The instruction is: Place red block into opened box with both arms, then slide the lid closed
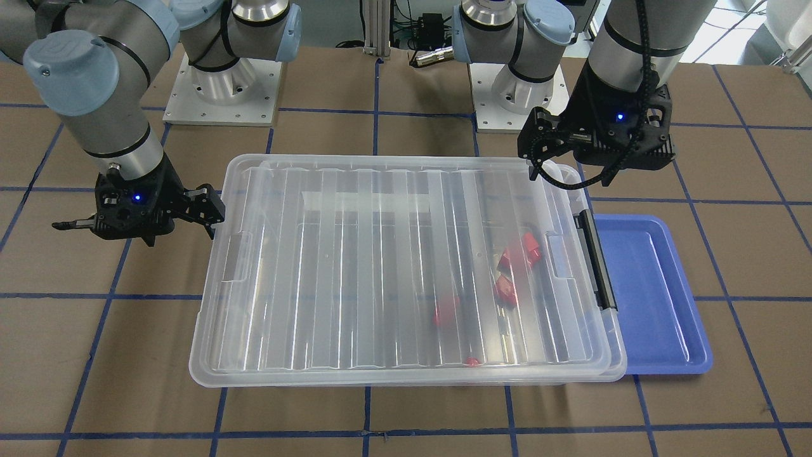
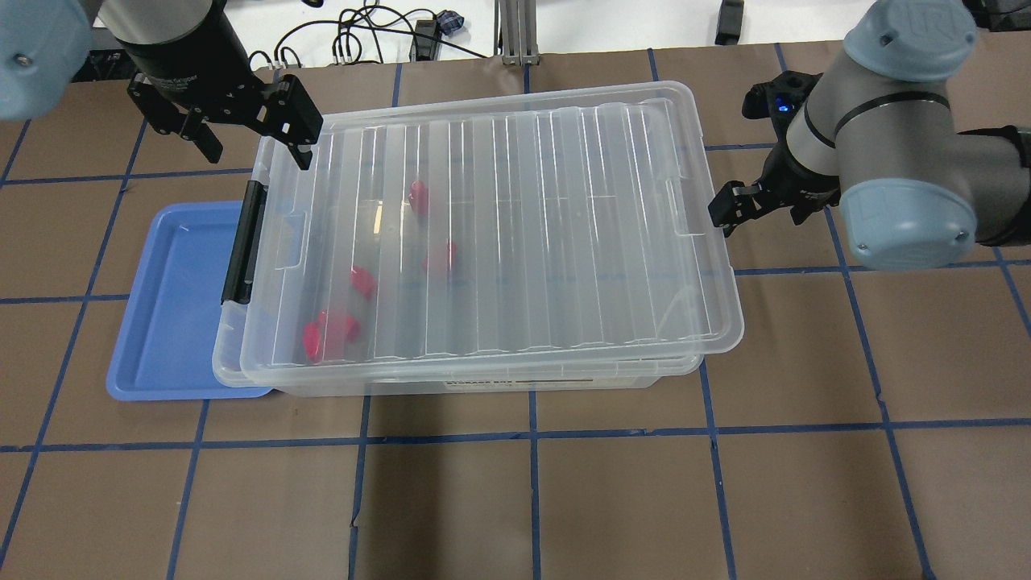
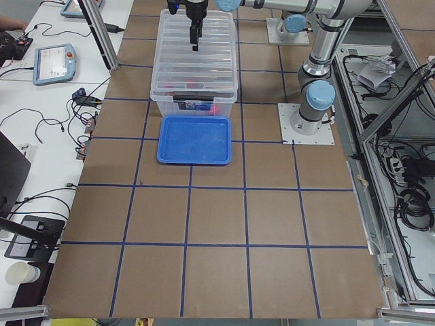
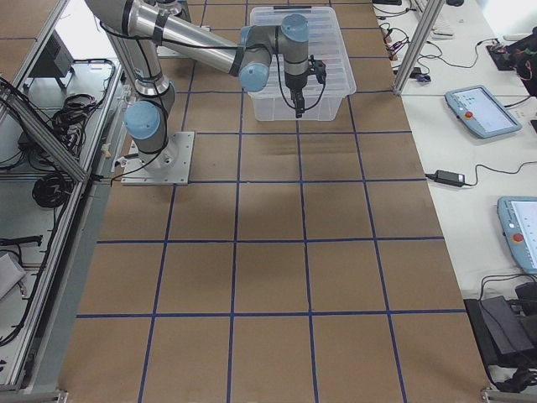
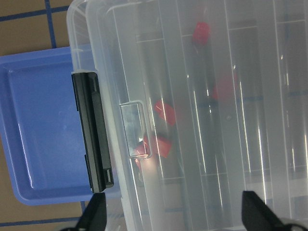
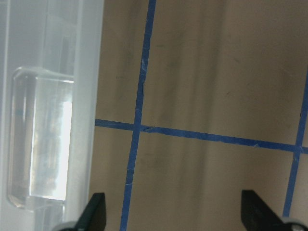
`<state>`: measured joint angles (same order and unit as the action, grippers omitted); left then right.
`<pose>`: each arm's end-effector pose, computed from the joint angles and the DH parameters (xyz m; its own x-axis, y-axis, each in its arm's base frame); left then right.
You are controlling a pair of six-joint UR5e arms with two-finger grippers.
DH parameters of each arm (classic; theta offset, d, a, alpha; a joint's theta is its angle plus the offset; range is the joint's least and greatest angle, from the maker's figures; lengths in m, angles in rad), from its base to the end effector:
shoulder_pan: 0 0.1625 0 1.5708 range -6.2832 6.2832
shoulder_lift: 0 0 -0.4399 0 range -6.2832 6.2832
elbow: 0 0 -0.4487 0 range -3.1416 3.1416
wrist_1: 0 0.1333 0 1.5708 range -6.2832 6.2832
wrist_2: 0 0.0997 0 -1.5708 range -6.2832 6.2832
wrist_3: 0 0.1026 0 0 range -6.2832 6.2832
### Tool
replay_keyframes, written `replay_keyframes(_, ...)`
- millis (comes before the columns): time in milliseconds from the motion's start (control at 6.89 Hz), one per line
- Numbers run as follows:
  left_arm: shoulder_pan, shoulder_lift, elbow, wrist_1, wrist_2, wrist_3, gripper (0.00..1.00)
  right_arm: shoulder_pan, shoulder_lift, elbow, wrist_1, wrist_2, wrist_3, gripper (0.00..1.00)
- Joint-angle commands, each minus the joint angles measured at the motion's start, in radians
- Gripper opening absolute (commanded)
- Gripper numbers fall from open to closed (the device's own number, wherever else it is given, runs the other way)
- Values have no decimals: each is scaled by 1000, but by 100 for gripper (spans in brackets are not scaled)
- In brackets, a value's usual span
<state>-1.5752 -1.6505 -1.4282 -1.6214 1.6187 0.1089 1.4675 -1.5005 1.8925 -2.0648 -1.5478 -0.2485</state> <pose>-0.1310 -0.5832 0.5280 -0.9925 0.1125 -0.0489 0.1129 0.9936 -0.0070 0.0777 -0.5662 0.3380 -0.9893 -0.1457 0.0029 -0.1452 0.9839 -0.1043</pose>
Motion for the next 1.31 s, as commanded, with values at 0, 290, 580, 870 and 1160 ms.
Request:
replay_keyframes(0, 0, 1, -1, 0, 1, 0, 100, 7, -10, -1, 8, -17, 0, 100)
replay_keyframes(290, 0, 1, -1, -2, 1, 0, 100, 7, -20, -25, 29, -31, -1, 100)
replay_keyframes(580, 0, 1, -3, -2, 3, 0, 100, 8, -90, -155, 278, -15, 2, 100)
replay_keyframes(870, 0, 3, -3, -2, 1, 0, 100, 40, -144, -246, 444, -28, 47, 100)
replay_keyframes(1160, 0, 3, -4, 9, 0, 0, 100, 82, -153, -268, 497, -52, 126, 100)
